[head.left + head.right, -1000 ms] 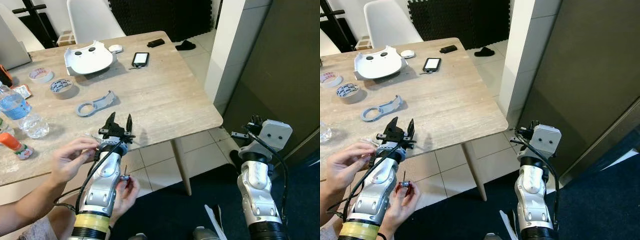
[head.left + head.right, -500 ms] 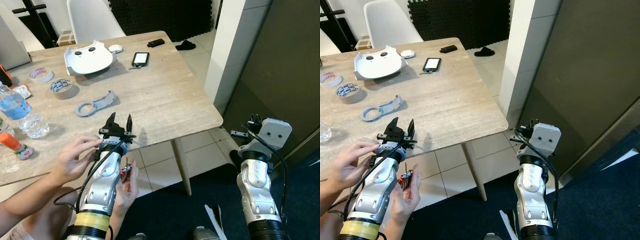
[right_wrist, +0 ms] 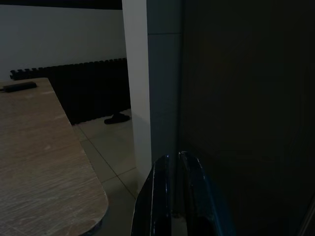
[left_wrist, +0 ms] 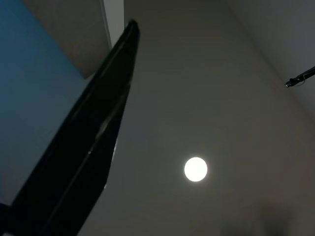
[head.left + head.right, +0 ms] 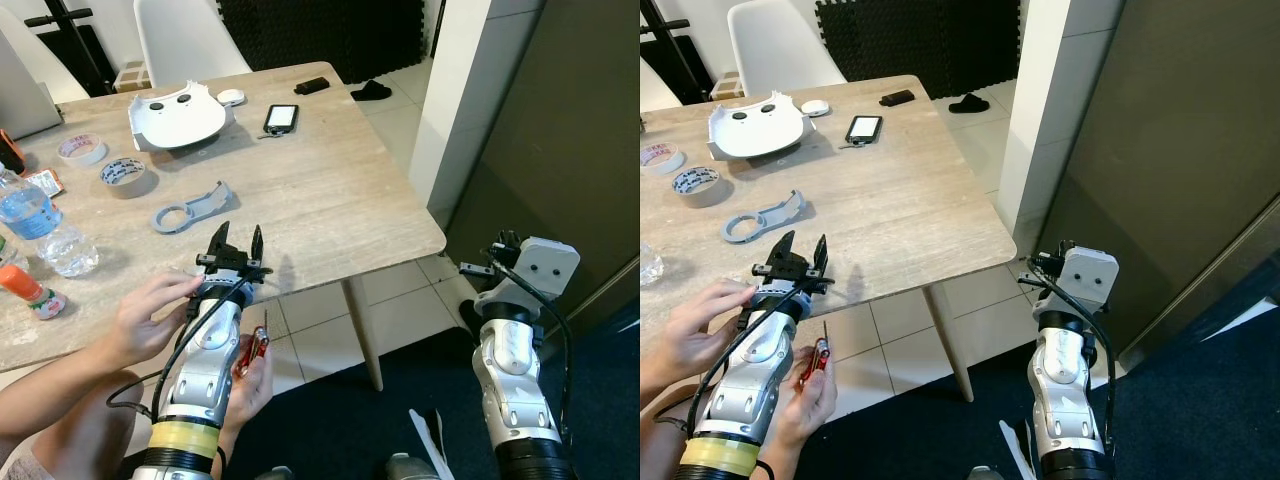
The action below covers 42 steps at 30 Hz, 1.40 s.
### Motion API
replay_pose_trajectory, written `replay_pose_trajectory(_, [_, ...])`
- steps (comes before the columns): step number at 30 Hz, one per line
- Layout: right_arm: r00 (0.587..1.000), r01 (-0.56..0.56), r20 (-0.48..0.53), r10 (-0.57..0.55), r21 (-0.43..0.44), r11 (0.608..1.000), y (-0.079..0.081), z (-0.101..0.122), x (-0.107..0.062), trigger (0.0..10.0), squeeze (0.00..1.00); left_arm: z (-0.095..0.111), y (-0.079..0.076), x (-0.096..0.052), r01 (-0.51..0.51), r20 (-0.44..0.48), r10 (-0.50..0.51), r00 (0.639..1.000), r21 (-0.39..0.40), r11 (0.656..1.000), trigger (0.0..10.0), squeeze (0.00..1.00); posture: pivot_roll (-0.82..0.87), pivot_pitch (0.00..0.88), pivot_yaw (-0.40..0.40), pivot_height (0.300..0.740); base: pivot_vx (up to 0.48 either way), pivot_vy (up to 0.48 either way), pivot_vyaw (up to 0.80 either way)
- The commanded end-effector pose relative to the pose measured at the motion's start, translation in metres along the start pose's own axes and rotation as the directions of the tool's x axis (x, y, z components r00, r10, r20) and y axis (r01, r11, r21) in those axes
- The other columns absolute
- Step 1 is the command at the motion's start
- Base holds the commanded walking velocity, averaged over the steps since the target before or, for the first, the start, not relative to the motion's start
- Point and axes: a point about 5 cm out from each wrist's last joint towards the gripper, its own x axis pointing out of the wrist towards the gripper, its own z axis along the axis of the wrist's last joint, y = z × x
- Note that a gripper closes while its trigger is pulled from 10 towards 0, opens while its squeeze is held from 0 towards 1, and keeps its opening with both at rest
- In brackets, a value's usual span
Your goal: Restocking fridge
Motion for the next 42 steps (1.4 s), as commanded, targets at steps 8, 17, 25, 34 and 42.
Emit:
replay_pose_trajectory(8, [1.000,0.008,-0.014,-0.008,0.000,1.000,-0.0031,-0.0028,0.0008,10.0,0.00,-0.0038,0.0054,-0.0012,-0.014,-0.012,0.015,1.000,0.023,1.000,10.0,0.00,-0.03,0.111,0.007,0.740,0.000,0.000,0.00])
replay_pose_trajectory(17, [1.000,0.008,-0.016,-0.008,0.002,1.000,-0.0024,-0.0029,0.0015,10.0,0.00,-0.0035,0.0071,-0.0006,-0.020,-0.013,0.020,1.000,0.025,0.999,10.0,0.00,-0.03,0.111,0.002,0.740,0.000,0.000,0.00])
replay_pose_trajectory(25, [1.000,0.011,-0.016,-0.011,0.000,1.000,-0.0036,-0.0036,0.0013,10.0,0.00,-0.0022,0.0067,0.0009,-0.021,-0.005,0.021,1.000,0.031,0.999,10.0,0.00,-0.03,0.107,0.001,0.740,0.000,0.000,0.00])
replay_pose_trajectory(34, [1.000,0.013,-0.014,-0.013,0.003,1.000,-0.0038,-0.0022,0.0016,10.0,0.00,-0.0018,0.0126,0.0018,-0.041,-0.006,0.041,0.999,0.035,0.999,10.0,0.00,-0.03,0.120,-0.004,0.740,0.000,0.000,0.00])
replay_pose_trajectory(42, [1.000,0.010,-0.014,-0.010,-0.001,1.000,-0.0045,-0.0020,0.0020,10.0,0.00,-0.0021,0.0111,0.0005,-0.043,-0.008,0.043,0.999,0.031,0.999,10.0,0.00,-0.02,0.125,-0.013,0.740,0.000,0.000,0.00])
